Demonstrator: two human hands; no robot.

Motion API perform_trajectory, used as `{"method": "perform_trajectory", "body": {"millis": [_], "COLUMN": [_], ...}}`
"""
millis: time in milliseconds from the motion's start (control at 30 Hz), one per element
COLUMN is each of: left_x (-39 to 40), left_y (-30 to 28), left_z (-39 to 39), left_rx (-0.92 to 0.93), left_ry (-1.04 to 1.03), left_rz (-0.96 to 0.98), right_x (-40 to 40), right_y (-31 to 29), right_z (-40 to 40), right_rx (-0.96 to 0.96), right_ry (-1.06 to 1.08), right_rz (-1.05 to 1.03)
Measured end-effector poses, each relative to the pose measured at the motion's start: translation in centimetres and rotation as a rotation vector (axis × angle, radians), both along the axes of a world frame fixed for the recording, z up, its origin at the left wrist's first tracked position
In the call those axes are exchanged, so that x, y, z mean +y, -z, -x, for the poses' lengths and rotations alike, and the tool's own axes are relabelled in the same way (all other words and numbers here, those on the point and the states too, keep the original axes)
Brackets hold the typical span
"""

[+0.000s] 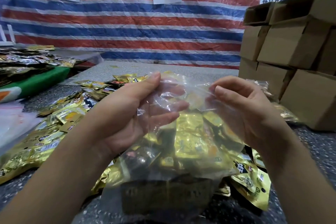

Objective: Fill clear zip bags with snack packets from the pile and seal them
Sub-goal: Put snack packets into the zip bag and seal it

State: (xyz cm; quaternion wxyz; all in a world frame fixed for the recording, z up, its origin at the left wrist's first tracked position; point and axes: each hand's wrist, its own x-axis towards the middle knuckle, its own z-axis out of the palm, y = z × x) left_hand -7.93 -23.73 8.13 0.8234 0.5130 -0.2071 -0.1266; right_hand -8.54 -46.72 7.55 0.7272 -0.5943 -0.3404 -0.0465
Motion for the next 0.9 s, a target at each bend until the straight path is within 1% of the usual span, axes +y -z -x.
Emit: {"method": "perform_trajectory", "body": {"millis": [100, 200, 267, 300, 367, 400, 433, 467, 500, 600, 667, 833, 900], "left_x": [-0.1, 0.5, 1.1, 1.4, 2.0, 2.1, 2.2, 2.2, 2.2, 2.3, 2.4, 2.4, 2.5], "left_y": [1.0, 2.7, 3.6, 3.8, 4.1, 4.2, 4.3, 4.4, 4.5, 4.7, 4.8, 4.9, 4.9], "left_z": [-0.8, -1.9, -2.6, -2.9, -3.4, -3.6, -3.6, -3.6, -3.6, -3.5, -3.3, -3.1, -3.0], "left_rx": [-0.044, 0.014, 0.021, 0.011, -0.002, 0.001, 0.007, 0.011, 0.014, 0.016, 0.007, -0.041, -0.047], "left_ry": [-0.133, -0.246, -0.309, -0.335, -0.369, -0.374, -0.374, -0.373, -0.371, -0.339, -0.304, -0.282, -0.281], "left_rz": [-0.079, -0.117, -0.145, -0.164, -0.181, -0.177, -0.169, -0.16, -0.157, -0.155, -0.145, -0.144, -0.137], "right_x": [0.3, 1.0, 1.2, 1.2, 0.8, 0.3, -0.2, -0.7, -1.1, -1.2, -0.7, 0.4, 1.1], "right_y": [0.6, 1.6, 2.0, 2.1, 2.3, 2.4, 2.6, 2.7, 2.7, 2.9, 3.0, 3.5, 3.8], "right_z": [-0.6, -1.1, -1.6, -1.9, -2.5, -2.8, -3.0, -3.1, -3.1, -2.4, -2.0, -1.5, -1.5], "right_rx": [0.012, -0.004, 0.054, 0.084, 0.112, 0.104, 0.084, 0.07, 0.078, 0.225, 0.27, 0.256, 0.266], "right_ry": [0.138, 0.269, 0.322, 0.382, 0.592, 0.73, 0.865, 0.963, 0.996, 0.863, 0.781, 0.78, 0.749], "right_rz": [0.063, 0.182, 0.229, 0.252, 0.345, 0.443, 0.592, 0.773, 0.936, 1.283, 1.396, 1.371, 1.382]}}
